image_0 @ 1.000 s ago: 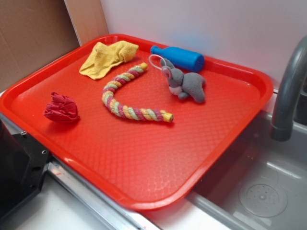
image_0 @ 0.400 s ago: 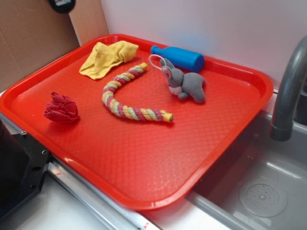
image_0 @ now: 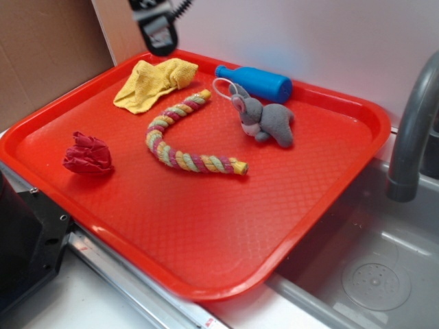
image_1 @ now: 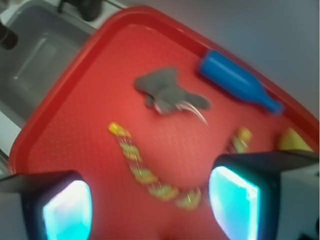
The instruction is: Grab the gray animal.
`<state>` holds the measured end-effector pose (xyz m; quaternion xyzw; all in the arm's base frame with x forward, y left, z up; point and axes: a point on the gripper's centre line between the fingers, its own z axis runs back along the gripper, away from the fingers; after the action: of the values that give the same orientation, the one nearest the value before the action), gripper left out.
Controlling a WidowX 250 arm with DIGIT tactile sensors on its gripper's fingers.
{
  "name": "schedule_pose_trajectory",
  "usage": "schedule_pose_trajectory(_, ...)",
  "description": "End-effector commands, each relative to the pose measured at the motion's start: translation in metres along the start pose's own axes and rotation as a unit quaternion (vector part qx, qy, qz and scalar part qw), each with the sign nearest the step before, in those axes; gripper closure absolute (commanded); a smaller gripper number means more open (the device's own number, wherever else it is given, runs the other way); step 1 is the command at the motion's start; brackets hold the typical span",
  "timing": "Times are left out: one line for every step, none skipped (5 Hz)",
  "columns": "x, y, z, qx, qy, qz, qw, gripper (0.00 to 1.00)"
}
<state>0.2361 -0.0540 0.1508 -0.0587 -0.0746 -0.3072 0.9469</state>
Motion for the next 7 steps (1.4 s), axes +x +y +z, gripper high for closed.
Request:
schedule_pose_trajectory(0.048, 0.018, -0.04, 0.001, -0.009, -0.062, 0.998, 0.0)
schedule_pose_trajectory(0.058, 0.03, -0.069, -0.011, 0.022, -0.104, 0.994, 0.0)
schedule_pose_trajectory(0.065, 0.028, -0.095, -0.061, 0.029, -0.153, 0.986, 0.0)
schedule_pose_trajectory(0.063, 0.029, -0.107, -0.07, 0.056, -0.181, 0.979, 0.0)
schedule_pose_trajectory(0.054, 0.036, -0.12, -0.082, 0.074, -0.192, 0.975, 0.0)
schedule_pose_trajectory(0.051, 0.037, -0.126, -0.063, 0.092, -0.204, 0.973, 1.0)
schedule_pose_trajectory(0.051, 0.035, -0.127, -0.054, 0.097, -0.193, 0.975, 1.0)
